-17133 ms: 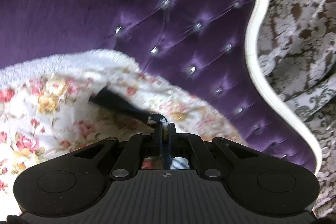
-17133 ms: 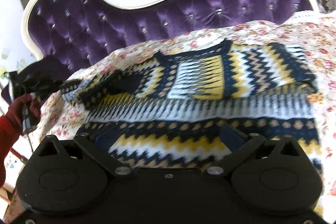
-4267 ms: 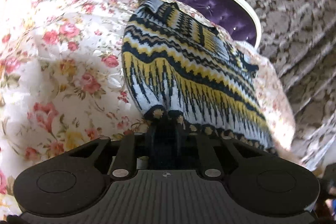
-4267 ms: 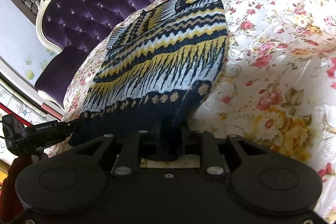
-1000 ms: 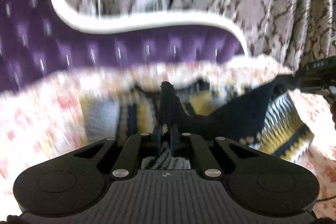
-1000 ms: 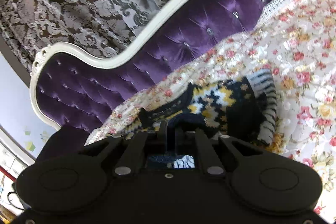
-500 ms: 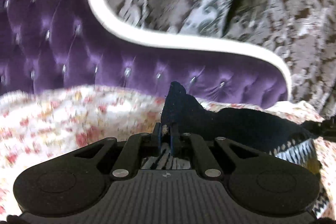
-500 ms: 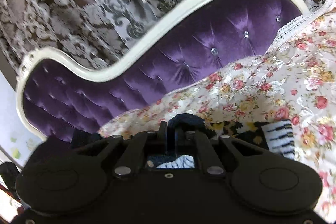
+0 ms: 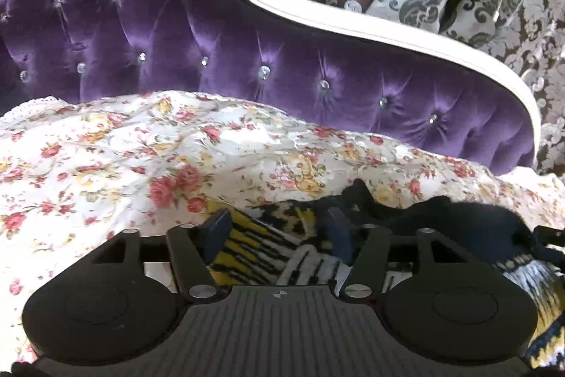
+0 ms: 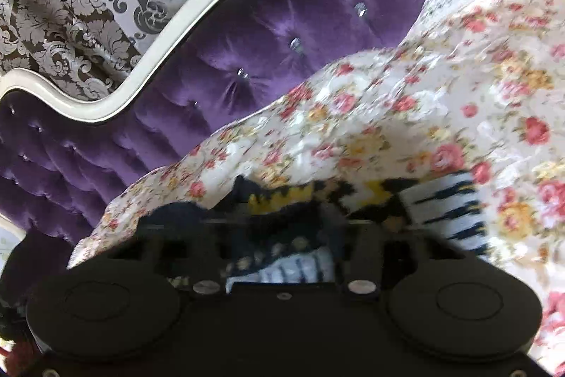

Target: Fold small clothes

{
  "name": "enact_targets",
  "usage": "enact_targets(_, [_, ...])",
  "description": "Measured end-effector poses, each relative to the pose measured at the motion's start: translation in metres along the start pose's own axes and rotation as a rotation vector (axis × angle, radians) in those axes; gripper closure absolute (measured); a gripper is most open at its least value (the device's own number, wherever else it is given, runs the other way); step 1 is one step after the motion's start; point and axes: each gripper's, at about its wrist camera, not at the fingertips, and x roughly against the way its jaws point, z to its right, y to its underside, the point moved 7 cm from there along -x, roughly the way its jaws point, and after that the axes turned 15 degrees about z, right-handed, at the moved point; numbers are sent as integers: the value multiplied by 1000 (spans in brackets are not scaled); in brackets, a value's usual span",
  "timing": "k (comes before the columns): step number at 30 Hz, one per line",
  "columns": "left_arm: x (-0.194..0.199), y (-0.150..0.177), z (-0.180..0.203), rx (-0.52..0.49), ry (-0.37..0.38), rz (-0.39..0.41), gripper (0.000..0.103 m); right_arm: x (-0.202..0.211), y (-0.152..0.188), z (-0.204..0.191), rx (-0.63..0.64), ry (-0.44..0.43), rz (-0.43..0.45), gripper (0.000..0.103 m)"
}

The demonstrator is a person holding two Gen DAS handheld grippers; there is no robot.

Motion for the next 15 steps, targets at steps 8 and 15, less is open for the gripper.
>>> enact_targets(8, [42, -20, 23, -102, 31, 46, 21, 30, -15, -4, 70, 9, 71, 26])
enact_targets(15, [69, 8, 57, -248, 113, -2, 17, 58, -2, -25, 205, -29, 58, 23])
